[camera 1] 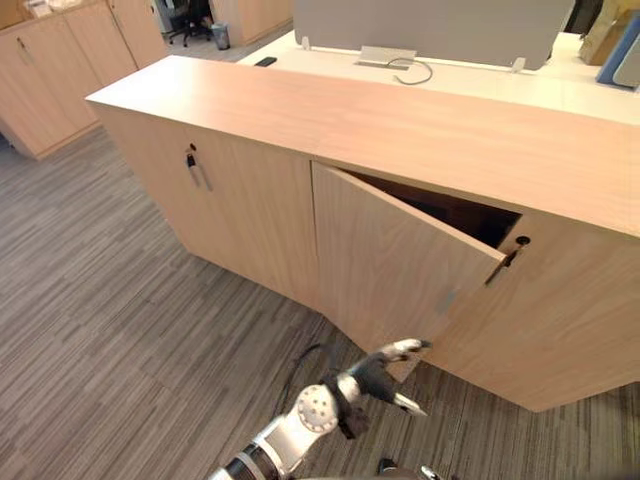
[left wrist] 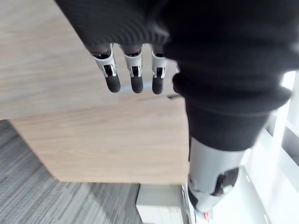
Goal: Walk over to the cabinet, pick up the folder, carry it to the office cabinet, place the folder inside the office cabinet, then close the office cabinet door
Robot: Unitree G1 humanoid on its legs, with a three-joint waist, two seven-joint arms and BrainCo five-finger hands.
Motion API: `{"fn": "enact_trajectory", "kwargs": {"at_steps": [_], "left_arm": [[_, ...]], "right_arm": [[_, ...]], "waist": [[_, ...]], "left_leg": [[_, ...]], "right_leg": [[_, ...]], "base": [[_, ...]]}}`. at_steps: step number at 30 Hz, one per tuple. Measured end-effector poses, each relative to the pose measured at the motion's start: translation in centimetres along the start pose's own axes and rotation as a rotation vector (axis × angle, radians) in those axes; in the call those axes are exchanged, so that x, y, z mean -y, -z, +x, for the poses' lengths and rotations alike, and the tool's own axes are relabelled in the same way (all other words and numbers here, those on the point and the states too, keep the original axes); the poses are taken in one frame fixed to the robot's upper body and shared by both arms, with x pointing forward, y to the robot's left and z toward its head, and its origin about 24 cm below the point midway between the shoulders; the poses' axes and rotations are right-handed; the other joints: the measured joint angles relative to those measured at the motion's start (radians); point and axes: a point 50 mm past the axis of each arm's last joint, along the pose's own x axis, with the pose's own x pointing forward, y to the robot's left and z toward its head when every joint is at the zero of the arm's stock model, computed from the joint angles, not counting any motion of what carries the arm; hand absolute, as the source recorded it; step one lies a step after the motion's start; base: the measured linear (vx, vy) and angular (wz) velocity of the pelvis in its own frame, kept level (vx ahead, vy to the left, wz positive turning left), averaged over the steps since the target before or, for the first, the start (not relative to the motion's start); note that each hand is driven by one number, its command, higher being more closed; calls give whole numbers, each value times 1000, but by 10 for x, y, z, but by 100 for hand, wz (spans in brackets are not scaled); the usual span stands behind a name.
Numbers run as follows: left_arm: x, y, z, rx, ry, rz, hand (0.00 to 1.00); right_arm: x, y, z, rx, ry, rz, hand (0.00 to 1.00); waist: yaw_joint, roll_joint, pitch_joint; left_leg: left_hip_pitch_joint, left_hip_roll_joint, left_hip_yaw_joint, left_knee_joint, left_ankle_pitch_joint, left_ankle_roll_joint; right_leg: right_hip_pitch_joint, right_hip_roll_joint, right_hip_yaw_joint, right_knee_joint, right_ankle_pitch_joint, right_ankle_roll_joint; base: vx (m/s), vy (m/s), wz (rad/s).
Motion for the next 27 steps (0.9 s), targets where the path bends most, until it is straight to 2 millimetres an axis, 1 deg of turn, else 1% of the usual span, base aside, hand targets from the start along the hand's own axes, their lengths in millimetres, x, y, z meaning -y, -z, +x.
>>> {"fn": "enact_trajectory", "kwargs": {"at_steps": [2,3,4,5,6,7,8,9,10,11,12,13,14,15,16,17,18,19,20,21,22,23,26,27], "left_arm": [[-25,35,-18,-134,-143,-201,0],[-29,41,-24,-153,-178,-250,0],[-35,52,-36,-178,-248,-314,0],[-42,63,-48,-203,-322,-353,0],[-45,69,-54,-219,-360,-376,0],[-52,81,-68,-246,-450,-429,0],[-55,87,-75,-262,-496,-451,0],[-63,96,-88,-285,-587,-480,0],[-71,104,-100,-310,-675,-492,0],[-72,108,-106,-326,-709,-503,0],[-74,121,-120,-379,-773,-532,0],[-73,125,-124,-398,-794,-551,0],[-72,132,-130,-421,-824,-585,0],[-69,141,-141,-457,-866,-628,0],[-65,148,-147,-493,-885,-656,0],[-62,151,-149,-509,-889,-666,0],[-59,155,-153,-537,-897,-677,0],[-55,161,-159,-578,-913,-685,0],[-53,165,-165,-606,-933,-689,0],[-52,166,-168,-620,-942,-691,0],[-52,167,-169,-630,-959,-695,0],[-53,167,-168,-623,-975,-704,0],[-53,169,-172,-618,-1025,-740,0],[-54,168,-171,-613,-1032,-745,0]], "right_arm": [[0,-3,0,12,-5,1,0],[0,-2,0,12,-6,2,0],[0,-1,0,10,-7,3,0],[-1,4,-1,1,-10,3,0],[-2,7,-2,-8,-12,1,0],[0,10,-3,-11,-9,8,0],[1,10,-3,-7,-10,3,0],[1,10,-3,3,-12,-2,0],[1,11,-4,2,-10,3,0],[1,12,-4,-1,-8,2,0],[3,13,-4,-3,-1,0,0],[3,12,-4,-3,1,0,0],[5,12,-3,-2,4,-2,0],[4,13,-4,-7,3,-2,0],[4,11,-3,-3,-2,-13,0],[4,10,-3,-2,-3,-21,0],[3,9,-3,-2,-7,-19,0],[4,8,-2,2,-9,-22,0],[4,7,-2,3,-8,-21,0],[4,8,-2,3,-8,-20,0],[4,8,-3,13,-6,-3,0],[5,9,-3,12,-1,13,0],[5,9,-3,12,3,27,0],[6,9,-3,11,6,33,0]], "waist": [[-10,-2,1],[-10,-3,2],[-9,-5,3],[-9,-6,4],[-6,-9,6],[-1,-4,7],[4,1,11],[8,9,22],[12,10,29],[16,8,29],[17,12,33],[16,15,37],[16,16,46],[19,7,56],[21,2,69],[23,-2,79],[34,1,86],[42,6,85],[48,10,86],[51,10,84],[45,9,83],[43,7,82],[37,10,78],[35,11,77]], "left_leg": [[15,4,20,-24,19,-1],[19,8,26,-25,21,-3],[25,18,41,-15,20,-5],[21,53,53,49,-10,-10],[14,85,63,106,-40,-12],[-2,181,82,254,-110,-24],[-3,233,92,326,-142,-26],[3,328,107,439,-186,-19],[5,398,123,530,-199,-4],[4,428,126,564,-199,2],[2,465,99,608,-195,11],[2,466,67,610,-192,14],[0,461,10,610,-183,17],[-19,454,-84,641,-156,24],[-45,395,-223,614,-184,-6],[-45,345,-289,564,-214,-23],[-46,273,-367,484,-234,-30],[-41,209,-400,379,-226,-25],[-14,182,-397,323,-172,-47],[2,176,-381,303,-163,-71],[17,156,-359,272,-157,-89],[20,140,-345,252,-154,-85],[38,71,-310,136,-103,-81],[39,64,-310,120,-97,-81]], "right_leg": [[1,15,12,-7,-2,-3],[2,18,19,-8,-1,-3],[3,25,33,-12,-1,-4],[13,36,45,-20,-1,-5],[16,48,55,-21,-2,-7],[17,84,81,-19,-7,-18],[21,105,97,-18,-8,-21],[32,148,124,-11,-15,-39],[23,182,154,10,-29,-59],[17,196,172,26,-33,-66],[1,220,211,55,-45,-83],[-2,228,227,66,-49,-88],[-5,236,251,83,-59,-98],[1,238,285,105,-68,-110],[3,228,320,121,-76,-119],[0,221,340,130,-78,-122],[-13,213,372,148,-81,-118],[-32,212,412,171,-86,-109],[-43,218,449,203,-100,-95],[-44,217,461,214,-106,-87],[-58,204,471,222,-112,-78],[-65,193,479,224,-114,-74],[-98,157,501,200,-102,-53],[-99,156,501,190,-99,-50]], "base": [[30,-140,-22],[57,-130,-30],[99,-152,-35],[104,-137,-38],[131,-156,-52],[116,-139,-59],[148,-127,-84],[135,-69,-84],[118,-45,-82],[127,-58,-86],[99,-56,-71],[94,-49,-76],[83,-20,-66],[88,5,-77],[79,32,-72],[25,70,-79],[16,151,-101],[29,198,-127],[29,168,-103],[45,154,-65],[20,118,-30],[20,183,-27],[2,157,-16],[24,98,1]]}}
